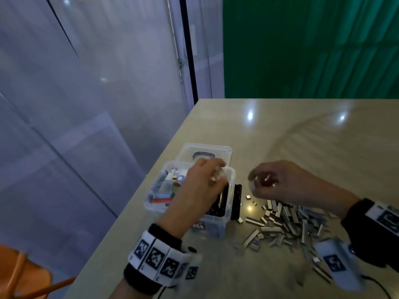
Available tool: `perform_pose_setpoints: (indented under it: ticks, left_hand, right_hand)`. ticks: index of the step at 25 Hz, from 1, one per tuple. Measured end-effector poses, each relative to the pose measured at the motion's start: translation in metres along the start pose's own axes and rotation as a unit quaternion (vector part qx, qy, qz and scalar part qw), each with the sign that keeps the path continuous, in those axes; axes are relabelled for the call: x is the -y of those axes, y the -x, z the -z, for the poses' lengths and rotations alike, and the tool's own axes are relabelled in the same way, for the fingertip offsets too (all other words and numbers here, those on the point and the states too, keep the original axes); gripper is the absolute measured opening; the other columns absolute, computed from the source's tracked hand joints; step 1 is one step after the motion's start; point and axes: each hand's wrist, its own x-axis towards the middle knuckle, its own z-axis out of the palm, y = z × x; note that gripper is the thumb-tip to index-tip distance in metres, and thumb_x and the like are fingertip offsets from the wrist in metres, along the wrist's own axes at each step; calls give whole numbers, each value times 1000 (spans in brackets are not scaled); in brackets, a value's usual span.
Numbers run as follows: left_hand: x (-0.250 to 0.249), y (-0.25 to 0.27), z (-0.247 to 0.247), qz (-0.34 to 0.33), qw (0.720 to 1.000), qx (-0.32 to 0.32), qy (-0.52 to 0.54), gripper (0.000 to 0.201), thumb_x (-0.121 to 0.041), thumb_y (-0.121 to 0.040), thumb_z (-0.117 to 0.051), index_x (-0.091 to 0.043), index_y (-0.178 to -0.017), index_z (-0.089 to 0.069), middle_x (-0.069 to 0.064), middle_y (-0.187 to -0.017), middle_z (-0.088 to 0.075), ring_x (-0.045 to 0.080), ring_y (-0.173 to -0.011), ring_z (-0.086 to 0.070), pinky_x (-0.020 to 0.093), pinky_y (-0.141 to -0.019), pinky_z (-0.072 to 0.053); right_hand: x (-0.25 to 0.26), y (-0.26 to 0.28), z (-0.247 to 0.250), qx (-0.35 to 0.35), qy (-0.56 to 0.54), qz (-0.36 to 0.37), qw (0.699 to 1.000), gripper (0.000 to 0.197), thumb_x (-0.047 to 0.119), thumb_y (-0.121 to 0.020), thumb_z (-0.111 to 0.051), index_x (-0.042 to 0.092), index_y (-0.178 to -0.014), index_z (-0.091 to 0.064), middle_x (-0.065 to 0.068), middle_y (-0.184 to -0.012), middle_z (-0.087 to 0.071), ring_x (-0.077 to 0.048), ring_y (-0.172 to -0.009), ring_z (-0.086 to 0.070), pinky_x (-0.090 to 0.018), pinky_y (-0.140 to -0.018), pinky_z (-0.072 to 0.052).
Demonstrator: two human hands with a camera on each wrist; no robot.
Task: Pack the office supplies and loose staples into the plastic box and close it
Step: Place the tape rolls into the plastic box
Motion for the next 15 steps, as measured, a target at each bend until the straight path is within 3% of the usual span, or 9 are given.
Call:
perform_pose_setpoints:
  ticks: [2,5,7,9,11,13,15]
  left_hand:
    - [18,6,15,2,999,27,-27,31,-23,-90,-67,-25,-119,-60,-7,-107,-62,8,-94,-59,23,-81,-52]
    - [30,16,22,-27,994,76,-77,25,-17,-86,-67,-23,-110,-60,-12,-96,-61,4,-82,-54,11,-70,-41]
    - [37,18,20,-39,985,121,-113,21,-16,-88,-65,-21,-108,-58,-9,-96,-61,9,-83,-53,12,-69,-38]
    - [43,17,15,-56,971,162,-165,20,-21,-92,-61,-23,-111,-58,-4,-108,-64,16,-98,-57,26,-80,-46]
    - [50,15,12,-67,961,189,-190,24,-22,-93,-61,-25,-117,-59,-3,-119,-64,18,-112,-53,37,-90,-46]
    - [58,11,14,-80,960,199,-179,31,-22,-92,-64,-25,-123,-59,-5,-126,-62,19,-118,-49,39,-96,-44]
    - [65,6,18,-90,964,190,-163,37,-22,-91,-67,-25,-127,-60,-6,-131,-60,17,-121,-46,36,-100,-42]
  right_hand:
    - [20,-24,-12,-13,-24,21,999,24,34,-79,-82,34,-99,-70,11,-87,-72,-4,-81,-70,-28,-76,-58]
    - [30,-46,-41,-22,8,46,999,26,35,-82,-77,30,-103,-64,11,-92,-69,-4,-88,-66,-29,-77,-56]
    - [29,-56,-59,-26,46,41,998,25,39,-84,-72,29,-103,-58,10,-95,-66,-8,-90,-63,-32,-76,-54]
    - [27,-62,-70,-18,91,26,995,22,39,-86,-69,28,-102,-58,10,-96,-65,-10,-89,-60,-33,-75,-52]
    - [24,-66,-75,-14,129,17,991,17,34,-88,-70,24,-100,-63,8,-95,-65,-10,-85,-57,-26,-69,-46]
    - [22,-67,-80,-5,149,24,989,13,31,-88,-72,22,-96,-67,9,-92,-64,-8,-81,-55,-20,-63,-39]
    - [19,-68,-82,13,146,32,989,13,32,-86,-75,25,-96,-70,11,-93,-65,-4,-82,-55,-18,-65,-40]
